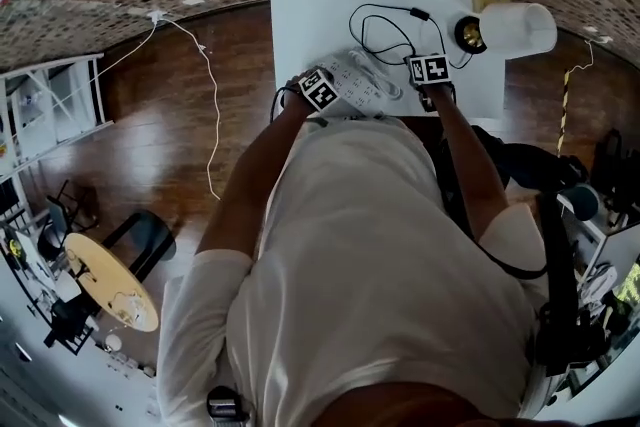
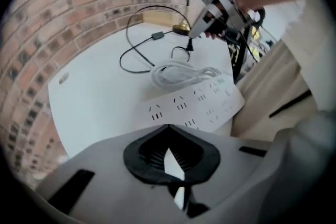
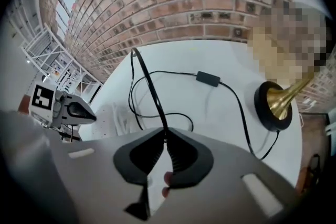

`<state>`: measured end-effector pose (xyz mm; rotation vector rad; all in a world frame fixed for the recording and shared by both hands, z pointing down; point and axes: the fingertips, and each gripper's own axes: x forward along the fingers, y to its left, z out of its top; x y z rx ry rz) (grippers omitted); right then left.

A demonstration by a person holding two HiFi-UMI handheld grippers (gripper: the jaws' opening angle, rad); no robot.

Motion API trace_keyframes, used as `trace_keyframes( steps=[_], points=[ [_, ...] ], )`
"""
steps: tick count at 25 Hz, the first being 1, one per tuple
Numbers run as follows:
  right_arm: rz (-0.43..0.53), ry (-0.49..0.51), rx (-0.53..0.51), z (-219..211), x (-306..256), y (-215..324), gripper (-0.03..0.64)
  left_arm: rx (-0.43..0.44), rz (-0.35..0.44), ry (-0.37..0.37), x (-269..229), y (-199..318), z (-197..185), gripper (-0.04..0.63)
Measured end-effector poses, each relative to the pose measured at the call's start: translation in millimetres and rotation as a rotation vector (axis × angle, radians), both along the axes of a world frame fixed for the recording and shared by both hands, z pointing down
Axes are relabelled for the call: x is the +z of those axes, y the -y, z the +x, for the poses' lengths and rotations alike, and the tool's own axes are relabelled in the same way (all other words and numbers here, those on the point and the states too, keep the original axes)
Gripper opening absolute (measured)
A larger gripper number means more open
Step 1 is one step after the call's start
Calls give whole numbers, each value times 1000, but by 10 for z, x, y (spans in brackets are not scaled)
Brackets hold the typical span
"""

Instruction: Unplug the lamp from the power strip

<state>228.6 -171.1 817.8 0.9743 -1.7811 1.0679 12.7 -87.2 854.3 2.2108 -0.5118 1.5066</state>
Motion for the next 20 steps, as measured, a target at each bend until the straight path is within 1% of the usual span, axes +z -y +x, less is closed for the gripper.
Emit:
trace_keyframes(
  steps=[2,3,4,6,8,9,10,11,13,14,15,17,19,20],
  points=[
    [3,-1,17,49,19,-16,21,-149,-93,-131,-138,-17,56,-9],
    [16,-7,29,79,0,-16,31,-221,-118,-202,-250,-16,83,-9],
    [43,-18,48,119,-38,2,53,-286,-122,-268,-385,-6,100,-9],
    [113,-42,110,197,-130,68,122,-382,-87,-373,-663,72,79,-6],
    [168,-49,165,217,-193,131,164,-447,-31,-441,-871,190,-5,0],
    [190,-47,172,208,-217,165,177,-486,-6,-466,-943,231,-48,0],
    [212,-44,166,193,-243,198,184,-534,17,-503,-1021,263,-77,0],
    [230,-40,151,179,-270,222,190,-594,39,-560,-1121,298,-87,0],
    [251,-28,117,147,-319,226,196,-722,69,-711,-1362,382,-100,0],
    [258,-23,104,123,-346,210,199,-772,79,-774,-1464,417,-124,0],
    [270,-19,93,93,-386,190,201,-805,88,-816,-1540,438,-161,0],
    [313,-5,74,25,-494,175,202,-833,104,-844,-1626,457,-231,0],
    [371,17,56,-31,-636,198,206,-859,115,-832,-1652,480,-288,0],
    [399,25,51,-50,-713,205,206,-886,115,-818,-1642,493,-333,0]
  ],
)
